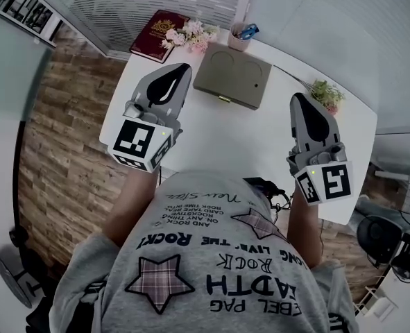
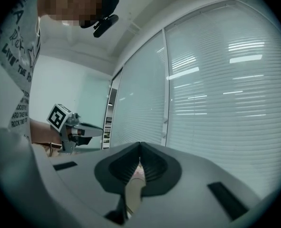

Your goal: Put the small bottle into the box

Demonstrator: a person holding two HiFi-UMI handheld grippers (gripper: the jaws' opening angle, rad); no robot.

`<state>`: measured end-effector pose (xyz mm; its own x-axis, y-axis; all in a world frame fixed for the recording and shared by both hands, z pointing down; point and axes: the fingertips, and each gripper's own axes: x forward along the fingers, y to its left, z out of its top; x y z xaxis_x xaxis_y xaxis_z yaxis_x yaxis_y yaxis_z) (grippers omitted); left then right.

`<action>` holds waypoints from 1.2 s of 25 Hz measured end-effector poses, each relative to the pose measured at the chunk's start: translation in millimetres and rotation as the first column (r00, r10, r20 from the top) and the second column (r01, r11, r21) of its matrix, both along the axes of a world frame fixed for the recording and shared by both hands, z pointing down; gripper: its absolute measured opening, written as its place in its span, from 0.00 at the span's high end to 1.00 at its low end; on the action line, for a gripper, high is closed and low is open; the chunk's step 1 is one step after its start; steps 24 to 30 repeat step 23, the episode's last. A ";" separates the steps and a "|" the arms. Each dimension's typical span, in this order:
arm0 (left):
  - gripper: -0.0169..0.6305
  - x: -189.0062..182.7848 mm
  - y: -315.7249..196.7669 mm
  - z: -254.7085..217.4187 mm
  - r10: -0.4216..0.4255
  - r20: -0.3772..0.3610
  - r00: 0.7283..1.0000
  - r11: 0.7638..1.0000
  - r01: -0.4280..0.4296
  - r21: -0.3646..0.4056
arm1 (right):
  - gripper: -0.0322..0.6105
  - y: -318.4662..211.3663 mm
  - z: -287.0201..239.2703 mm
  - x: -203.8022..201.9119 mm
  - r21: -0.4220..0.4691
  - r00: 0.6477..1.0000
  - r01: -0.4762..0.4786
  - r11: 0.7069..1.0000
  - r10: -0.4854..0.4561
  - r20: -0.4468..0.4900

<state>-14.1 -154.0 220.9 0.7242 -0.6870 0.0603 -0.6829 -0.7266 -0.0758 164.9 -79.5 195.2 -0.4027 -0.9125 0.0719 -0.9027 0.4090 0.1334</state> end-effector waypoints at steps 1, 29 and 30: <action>0.96 -0.5 0.6 -0.5 -0.001 -0.001 1.000 1.000 0.001 0.001 | 0.93 0.3 -0.3 0.8 0.001 1.000 -0.004 1.000 0.004 0.002; 0.96 -2.1 2.2 6.5 0.001 -0.003 1.000 1.000 -0.001 -0.012 | 0.93 2.6 6.3 2.9 -0.008 0.999 -0.042 0.999 0.042 -0.025; 0.96 -2.1 2.2 6.5 0.001 -0.003 1.000 1.000 -0.001 -0.012 | 0.93 2.6 6.3 2.9 -0.008 0.999 -0.042 0.999 0.042 -0.025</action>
